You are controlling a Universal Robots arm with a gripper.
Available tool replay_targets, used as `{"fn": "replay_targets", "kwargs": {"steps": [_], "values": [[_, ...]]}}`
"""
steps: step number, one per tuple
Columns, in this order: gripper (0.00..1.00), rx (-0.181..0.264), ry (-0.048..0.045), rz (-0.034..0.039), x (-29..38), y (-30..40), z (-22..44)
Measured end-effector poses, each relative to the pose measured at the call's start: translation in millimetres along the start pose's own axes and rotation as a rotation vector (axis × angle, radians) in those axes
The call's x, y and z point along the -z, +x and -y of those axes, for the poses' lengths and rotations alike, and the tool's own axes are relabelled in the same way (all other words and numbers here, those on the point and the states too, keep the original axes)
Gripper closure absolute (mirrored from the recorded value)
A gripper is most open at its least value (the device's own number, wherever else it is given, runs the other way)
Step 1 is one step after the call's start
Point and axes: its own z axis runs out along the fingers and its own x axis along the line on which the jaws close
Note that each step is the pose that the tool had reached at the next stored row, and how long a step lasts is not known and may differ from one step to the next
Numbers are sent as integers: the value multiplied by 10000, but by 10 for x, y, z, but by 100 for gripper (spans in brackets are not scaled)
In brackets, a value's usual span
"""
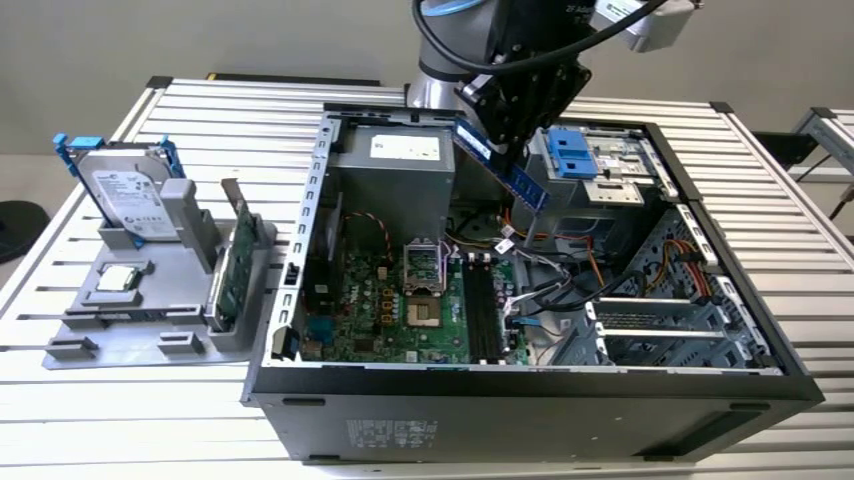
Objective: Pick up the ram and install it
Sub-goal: 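Insert the ram into the slot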
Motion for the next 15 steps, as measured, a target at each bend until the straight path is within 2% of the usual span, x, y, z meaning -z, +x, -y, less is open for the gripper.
{"fn": "replay_targets", "kwargs": {"steps": [15], "values": [[100, -1166, 64, 15, -2, 0, 0]]}}
